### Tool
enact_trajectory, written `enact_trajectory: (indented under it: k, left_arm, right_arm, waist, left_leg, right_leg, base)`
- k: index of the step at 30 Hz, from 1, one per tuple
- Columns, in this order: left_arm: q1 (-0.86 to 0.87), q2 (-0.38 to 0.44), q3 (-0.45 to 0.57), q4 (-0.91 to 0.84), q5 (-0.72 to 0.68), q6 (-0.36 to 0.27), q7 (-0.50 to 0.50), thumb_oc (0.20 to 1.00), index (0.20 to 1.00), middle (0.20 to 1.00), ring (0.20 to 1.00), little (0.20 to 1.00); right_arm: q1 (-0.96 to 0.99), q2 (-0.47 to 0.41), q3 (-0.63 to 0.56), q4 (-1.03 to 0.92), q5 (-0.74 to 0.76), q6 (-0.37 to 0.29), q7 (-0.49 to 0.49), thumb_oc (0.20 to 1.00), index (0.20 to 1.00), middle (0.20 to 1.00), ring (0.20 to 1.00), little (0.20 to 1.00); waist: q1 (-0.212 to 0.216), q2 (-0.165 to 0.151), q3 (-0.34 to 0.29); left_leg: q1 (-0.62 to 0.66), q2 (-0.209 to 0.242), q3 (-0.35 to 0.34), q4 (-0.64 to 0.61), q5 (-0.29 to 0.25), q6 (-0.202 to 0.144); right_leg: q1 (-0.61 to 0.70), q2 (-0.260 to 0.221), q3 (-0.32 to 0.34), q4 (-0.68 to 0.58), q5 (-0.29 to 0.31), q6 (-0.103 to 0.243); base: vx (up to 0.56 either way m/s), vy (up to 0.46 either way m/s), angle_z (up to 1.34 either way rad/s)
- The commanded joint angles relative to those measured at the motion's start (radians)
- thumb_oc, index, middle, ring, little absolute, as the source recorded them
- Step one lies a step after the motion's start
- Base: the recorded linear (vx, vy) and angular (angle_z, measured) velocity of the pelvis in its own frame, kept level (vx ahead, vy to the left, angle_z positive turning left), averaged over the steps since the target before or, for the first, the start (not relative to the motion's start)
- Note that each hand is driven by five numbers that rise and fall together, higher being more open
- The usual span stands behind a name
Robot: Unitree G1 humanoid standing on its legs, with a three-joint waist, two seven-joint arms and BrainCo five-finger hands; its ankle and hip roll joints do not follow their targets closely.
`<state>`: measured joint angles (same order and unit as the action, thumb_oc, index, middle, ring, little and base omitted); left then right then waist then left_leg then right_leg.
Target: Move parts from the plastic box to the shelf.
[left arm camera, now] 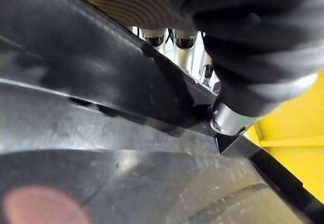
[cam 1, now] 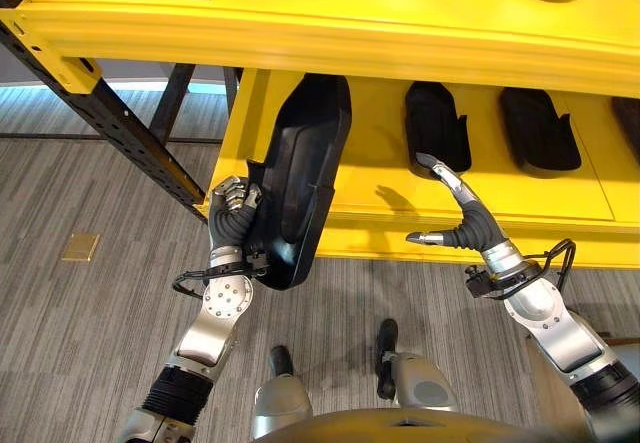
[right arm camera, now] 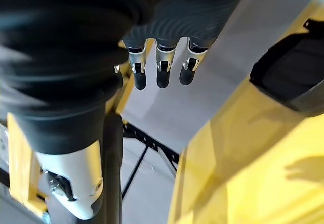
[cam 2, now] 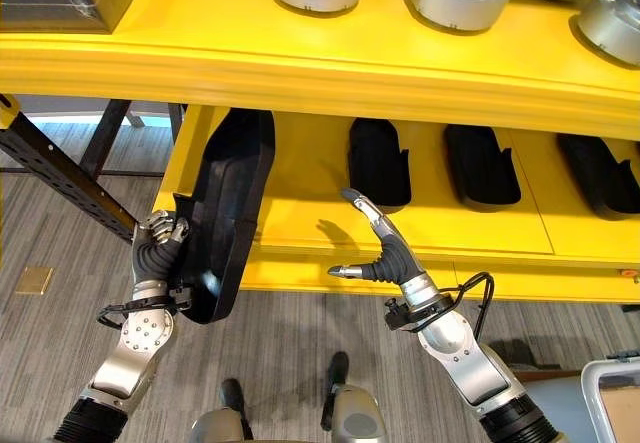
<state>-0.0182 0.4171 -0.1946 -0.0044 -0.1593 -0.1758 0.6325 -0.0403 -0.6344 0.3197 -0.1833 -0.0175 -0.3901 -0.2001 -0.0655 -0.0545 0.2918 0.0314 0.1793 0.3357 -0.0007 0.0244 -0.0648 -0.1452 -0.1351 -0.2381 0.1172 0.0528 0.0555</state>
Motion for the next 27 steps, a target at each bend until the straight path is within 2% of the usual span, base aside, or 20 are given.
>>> enact_trajectory:
  k: [1,2,4,7,9,10,11,12,14,16,17,19,21,24,26,27]
  left_arm:
    - [-0.026,0.008,0.054,-0.068,-0.038,-0.067,0.061,0.2,0.2,0.2,0.2,0.2]
    - [-0.028,0.004,0.058,-0.067,-0.04,-0.067,0.066,0.2,0.2,0.2,0.2,0.2]
    - [-0.034,0.003,0.066,-0.069,-0.042,-0.06,0.089,0.2,0.2,0.2,0.2,0.2]
    - [-0.039,0.006,0.08,-0.059,-0.035,-0.064,0.113,0.2,0.2,0.2,0.2,0.2]
    - [-0.044,0.012,0.087,-0.061,-0.038,-0.065,0.121,0.2,0.2,0.2,0.2,0.2]
    - [-0.041,0.012,0.09,-0.058,-0.044,-0.064,0.123,0.2,0.2,0.2,0.2,0.2]
    - [-0.04,0.012,0.091,-0.057,-0.049,-0.064,0.123,0.2,0.2,0.2,0.2,0.2]
    - [-0.037,0.011,0.092,-0.054,-0.055,-0.066,0.122,0.2,0.2,0.2,0.2,0.2]
    - [-0.018,0.011,0.092,-0.046,-0.064,-0.096,0.113,0.2,0.2,0.2,0.2,0.2]
    - [-0.017,0.007,0.087,-0.044,-0.073,-0.109,0.112,0.2,0.2,0.2,0.2,0.2]
    - [-0.019,0.006,0.082,-0.038,-0.083,-0.12,0.115,0.2,0.2,0.2,0.2,0.2]
    - [-0.036,0.0,0.073,-0.022,-0.093,-0.128,0.108,0.2,0.2,0.2,0.2,0.2]
    - [-0.054,-0.007,0.061,-0.016,-0.074,-0.121,0.117,0.2,0.2,0.2,0.2,0.2]
    - [-0.07,-0.017,0.049,-0.009,-0.064,-0.107,0.135,0.2,0.2,0.2,0.2,0.2]
    - [-0.083,-0.017,0.057,-0.032,-0.033,-0.091,0.139,0.2,0.2,0.2,0.2,0.2]
    - [-0.093,-0.016,0.057,-0.032,-0.022,-0.094,0.139,0.2,0.2,0.2,0.2,0.2]
  right_arm:
    - [-0.012,0.034,-0.056,-0.11,0.076,-0.119,-0.072,1.0,1.0,1.0,1.0,1.0]
    - [-0.009,0.038,-0.068,-0.122,0.081,-0.13,-0.073,1.0,1.0,1.0,1.0,1.0]
    - [-0.002,0.043,-0.095,-0.149,0.09,-0.15,-0.076,1.0,1.0,1.0,1.0,1.0]
    - [0.007,0.042,-0.13,-0.181,0.125,-0.142,-0.046,1.0,1.0,1.0,1.0,1.0]
    - [0.014,0.04,-0.14,-0.197,0.101,-0.145,-0.044,1.0,1.0,1.0,1.0,1.0]
    - [0.013,0.038,-0.139,-0.196,0.094,-0.147,-0.045,1.0,1.0,1.0,1.0,1.0]
    - [0.013,0.037,-0.139,-0.197,0.095,-0.144,-0.045,1.0,1.0,1.0,1.0,1.0]
    - [0.013,0.035,-0.14,-0.198,0.098,-0.14,-0.045,1.0,1.0,1.0,1.0,1.0]
    - [0.019,0.019,-0.147,-0.207,0.112,-0.125,-0.056,1.0,1.0,1.0,1.0,1.0]
    - [0.019,0.006,-0.153,-0.209,0.133,-0.12,-0.052,1.0,1.0,1.0,1.0,1.0]
    - [0.014,-0.005,-0.154,-0.204,0.146,-0.12,-0.052,1.0,1.0,1.0,1.0,1.0]
    - [0.014,-0.008,-0.151,-0.202,0.161,-0.104,-0.063,1.0,1.0,1.0,1.0,1.0]
    - [0.016,0.003,-0.149,-0.198,0.167,-0.104,-0.082,1.0,1.0,1.0,1.0,1.0]
    - [-0.003,0.026,-0.152,-0.19,0.151,-0.106,-0.081,1.0,1.0,1.0,1.0,1.0]
    - [-0.062,0.026,-0.175,-0.205,0.182,-0.048,-0.077,1.0,1.0,1.0,1.0,1.0]
    - [-0.081,0.027,-0.179,-0.203,0.214,-0.032,-0.071,1.0,1.0,1.0,1.0,1.0]
  waist:
    - [-0.017,-0.004,-0.001]
    - [-0.023,0.006,0.001]
    - [-0.033,0.016,0.008]
    - [-0.053,0.029,0.015]
    - [-0.059,0.038,0.026]
    - [-0.061,0.042,0.032]
    - [-0.062,0.042,0.033]
    - [-0.065,0.043,0.033]
    - [-0.077,0.042,0.03]
    - [-0.083,0.044,0.031]
    - [-0.089,0.05,0.03]
    - [-0.095,0.059,0.033]
    - [-0.102,0.069,0.043]
    - [-0.092,0.075,0.06]
    - [-0.07,0.063,0.089]
    - [-0.065,0.059,0.099]
  left_leg:
    - [-0.007,-0.01,0.04,0.164,-0.126,0.025]
    - [-0.003,-0.005,0.027,0.173,-0.141,0.017]
    - [-0.013,0.0,0.033,0.194,-0.136,0.013]
    - [-0.022,0.009,0.058,0.232,-0.134,0.01]
    - [-0.062,0.041,0.059,0.314,-0.077,-0.014]
    - [-0.074,0.069,0.053,0.317,-0.039,-0.03]
    - [-0.075,0.079,0.052,0.31,-0.028,-0.035]
    - [-0.071,0.095,0.051,0.291,-0.005,-0.044]
    - [-0.066,0.184,0.059,0.178,0.144,-0.094]
    - [-0.075,0.208,0.067,0.156,0.172,-0.102]
    - [-0.057,0.205,0.085,0.127,0.147,-0.096]
    - [-0.055,0.202,0.107,0.112,0.145,-0.1]
    - [-0.072,0.19,0.12,0.136,0.119,-0.093]
    - [-0.075,0.149,0.103,0.139,0.07,-0.074]
    - [-0.106,0.117,0.058,0.178,-0.001,-0.054]
    - [-0.119,0.114,0.05,0.194,-0.013,-0.049]
  right_leg:
    - [0.096,0.031,-0.032,-0.028,-0.102,0.011]
    - [0.1,0.034,-0.024,-0.017,-0.123,0.017]
    - [0.086,0.035,-0.026,0.006,-0.14,0.008]
    - [0.063,0.032,-0.031,0.04,-0.166,-0.004]
    - [0.056,0.042,-0.03,0.051,-0.187,-0.027]
    - [0.051,0.045,-0.027,0.062,-0.195,-0.034]
    - [0.048,0.045,-0.027,0.067,-0.197,-0.036]
    - [0.043,0.043,-0.028,0.072,-0.199,-0.037]
    - [0.031,0.011,-0.042,0.09,-0.209,-0.041]
    - [0.028,-0.011,-0.046,0.097,-0.215,-0.041]
    - [0.02,-0.031,-0.055,0.11,-0.216,-0.035]
    - [0.005,-0.056,-0.065,0.13,-0.22,-0.028]
    - [0.002,-0.056,-0.064,0.136,-0.223,-0.026]
    - [-0.004,-0.063,-0.053,0.14,-0.203,-0.004]
    - [-0.039,-0.062,-0.033,0.177,-0.201,0.007]
    - [-0.049,-0.061,-0.03,0.188,-0.203,0.007]
  base:
    - [0.06,-0.027,-0.23]
    - [0.07,-0.032,-0.19]
    - [0.04,-0.046,-0.08]
    - [0.0,-0.064,-0.09]
    - [-0.01,-0.07,-0.01]
    - [0.0,-0.004,0.14]
    - [0.01,0.049,0.17]
    - [0.03,0.165,0.12]
    - [0.02,0.311,0.06]
    - [-0.02,0.278,0.23]
    - [-0.02,0.317,0.32]
    - [-0.03,0.28,0.23]
    - [-0.01,0.236,0.18]
    - [0.03,0.143,0.21]
    - [-0.03,0.062,0.05]
    - [-0.08,-0.02,-0.04]
